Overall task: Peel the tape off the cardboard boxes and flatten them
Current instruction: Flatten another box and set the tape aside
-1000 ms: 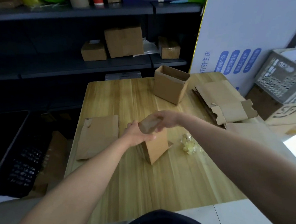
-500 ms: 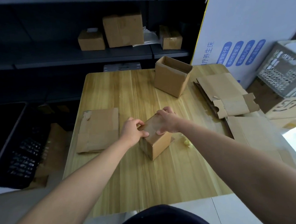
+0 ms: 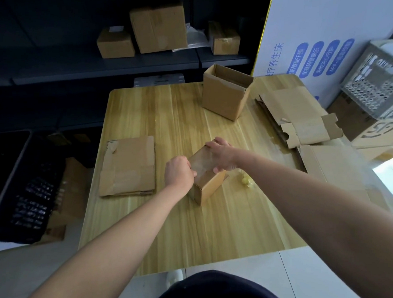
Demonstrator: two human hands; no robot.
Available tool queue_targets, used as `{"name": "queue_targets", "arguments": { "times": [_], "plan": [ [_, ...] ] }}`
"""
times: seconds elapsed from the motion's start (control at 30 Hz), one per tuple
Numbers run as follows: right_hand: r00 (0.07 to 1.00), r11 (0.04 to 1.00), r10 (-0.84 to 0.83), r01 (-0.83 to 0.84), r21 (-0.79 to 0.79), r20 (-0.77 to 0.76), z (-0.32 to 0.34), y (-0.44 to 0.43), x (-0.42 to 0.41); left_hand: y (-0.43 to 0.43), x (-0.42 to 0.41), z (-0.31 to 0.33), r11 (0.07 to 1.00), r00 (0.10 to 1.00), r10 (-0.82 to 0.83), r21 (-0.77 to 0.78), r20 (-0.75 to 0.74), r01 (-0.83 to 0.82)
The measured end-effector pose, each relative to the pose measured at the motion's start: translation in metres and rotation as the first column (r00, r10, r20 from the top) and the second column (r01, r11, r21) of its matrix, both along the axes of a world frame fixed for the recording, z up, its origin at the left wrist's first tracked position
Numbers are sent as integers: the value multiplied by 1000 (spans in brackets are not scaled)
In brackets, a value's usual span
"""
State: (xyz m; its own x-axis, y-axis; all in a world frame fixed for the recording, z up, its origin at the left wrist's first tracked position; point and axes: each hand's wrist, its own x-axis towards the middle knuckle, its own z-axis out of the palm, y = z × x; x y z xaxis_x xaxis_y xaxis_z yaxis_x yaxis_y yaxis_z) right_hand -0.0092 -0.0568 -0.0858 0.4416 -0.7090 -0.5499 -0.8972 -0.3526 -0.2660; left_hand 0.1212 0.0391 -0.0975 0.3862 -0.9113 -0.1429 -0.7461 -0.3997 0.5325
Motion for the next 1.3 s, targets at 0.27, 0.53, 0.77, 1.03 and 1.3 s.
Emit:
{"name": "queue_targets", "arguments": {
  "times": [0.27, 0.53, 0.77, 1.03, 1.3],
  "plan": [
    [1000, 1000, -8, 9, -15, 22, 0, 3, 0, -9, 9, 5, 996, 994, 4, 89, -105, 5],
    [1000, 1000, 0, 0, -27, 4, 1, 4, 4, -4, 8, -4, 996, 991, -80, 26, -106, 83],
    [1000, 999, 5, -5, -35, 7, 1, 6, 2, -1, -1, -3, 998, 996, 63, 10, -68, -62],
    [1000, 999, 0, -1, -43, -19, 0, 7, 3, -3, -5, 2, 986, 983, -131, 119, 131, 115],
    [999, 998, -47, 48, -29, 16, 0, 10, 1, 8, -1, 2, 995, 984, -99, 32, 147, 96]
  ]
}}
